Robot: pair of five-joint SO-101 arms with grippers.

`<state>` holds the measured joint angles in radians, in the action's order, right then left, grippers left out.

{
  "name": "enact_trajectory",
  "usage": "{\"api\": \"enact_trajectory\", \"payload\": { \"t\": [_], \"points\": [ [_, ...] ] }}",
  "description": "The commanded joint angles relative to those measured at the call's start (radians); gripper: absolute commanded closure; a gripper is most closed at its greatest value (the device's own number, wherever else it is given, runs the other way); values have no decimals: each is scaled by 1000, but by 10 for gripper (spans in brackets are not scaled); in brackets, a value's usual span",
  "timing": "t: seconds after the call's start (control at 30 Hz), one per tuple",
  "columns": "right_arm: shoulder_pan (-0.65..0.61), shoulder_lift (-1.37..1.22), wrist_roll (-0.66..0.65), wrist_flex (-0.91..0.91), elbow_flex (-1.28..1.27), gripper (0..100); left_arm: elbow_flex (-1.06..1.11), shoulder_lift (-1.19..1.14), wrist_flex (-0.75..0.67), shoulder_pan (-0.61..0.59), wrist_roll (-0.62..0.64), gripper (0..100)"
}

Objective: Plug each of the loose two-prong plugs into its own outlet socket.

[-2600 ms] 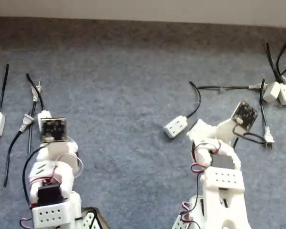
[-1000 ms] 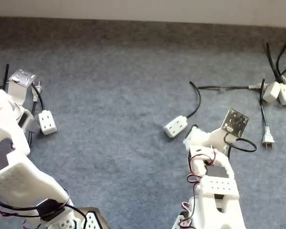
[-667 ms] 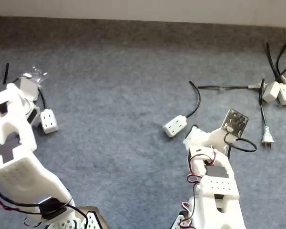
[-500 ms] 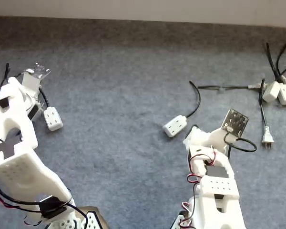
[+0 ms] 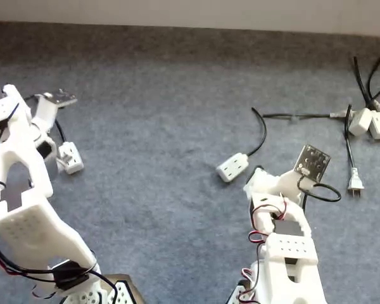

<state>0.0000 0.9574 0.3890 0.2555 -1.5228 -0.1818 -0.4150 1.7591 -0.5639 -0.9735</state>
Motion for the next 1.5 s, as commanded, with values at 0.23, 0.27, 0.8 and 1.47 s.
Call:
{"api": "enact_trajectory", "payload": {
  "t": [0.23,0.27,0.8,1.47],
  "points": [
    [-8,18,-15,-24,7,670,513,395,-267,387,124,986],
    [-8,18,-15,-24,5,670,555,401,-339,409,164,986],
    [-8,18,-17,-24,4,670,608,410,-489,395,181,808],
    [-8,18,-17,-24,4,670,696,400,-689,403,180,807]
  ]
}}
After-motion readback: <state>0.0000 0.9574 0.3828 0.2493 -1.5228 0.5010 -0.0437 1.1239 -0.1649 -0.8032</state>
